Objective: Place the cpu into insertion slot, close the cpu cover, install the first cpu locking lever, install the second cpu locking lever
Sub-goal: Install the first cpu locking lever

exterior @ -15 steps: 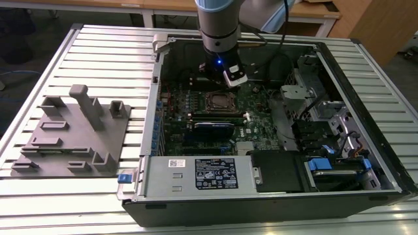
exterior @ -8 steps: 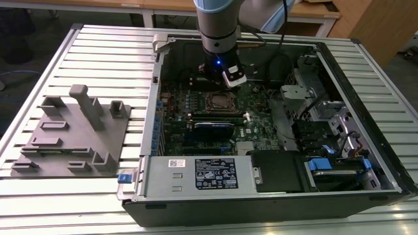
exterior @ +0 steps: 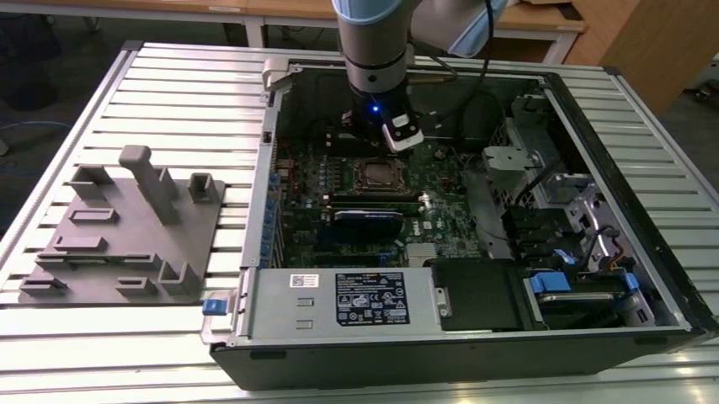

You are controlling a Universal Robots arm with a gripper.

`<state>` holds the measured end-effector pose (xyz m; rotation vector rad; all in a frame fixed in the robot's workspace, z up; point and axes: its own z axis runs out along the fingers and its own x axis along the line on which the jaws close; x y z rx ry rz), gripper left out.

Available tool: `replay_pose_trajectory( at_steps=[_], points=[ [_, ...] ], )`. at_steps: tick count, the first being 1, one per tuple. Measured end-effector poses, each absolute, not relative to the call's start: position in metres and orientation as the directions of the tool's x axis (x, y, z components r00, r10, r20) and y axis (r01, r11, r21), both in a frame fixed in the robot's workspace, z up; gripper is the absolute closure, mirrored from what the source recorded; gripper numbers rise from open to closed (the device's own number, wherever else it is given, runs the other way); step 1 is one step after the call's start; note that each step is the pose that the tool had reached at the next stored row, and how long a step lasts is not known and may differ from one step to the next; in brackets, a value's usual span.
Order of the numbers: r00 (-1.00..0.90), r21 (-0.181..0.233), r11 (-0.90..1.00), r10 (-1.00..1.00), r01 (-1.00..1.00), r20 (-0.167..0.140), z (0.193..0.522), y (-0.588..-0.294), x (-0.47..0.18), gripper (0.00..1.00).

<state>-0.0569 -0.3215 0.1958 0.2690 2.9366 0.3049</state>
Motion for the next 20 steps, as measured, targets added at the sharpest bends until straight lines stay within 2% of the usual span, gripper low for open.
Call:
replay_pose_trajectory(
  at_steps=[20],
  points=[
    [-0.965, 0.195, 0.968, 0.196, 0.161, -0.175, 0.1928, -0.3214, -0.0574, 0.9]
  ],
)
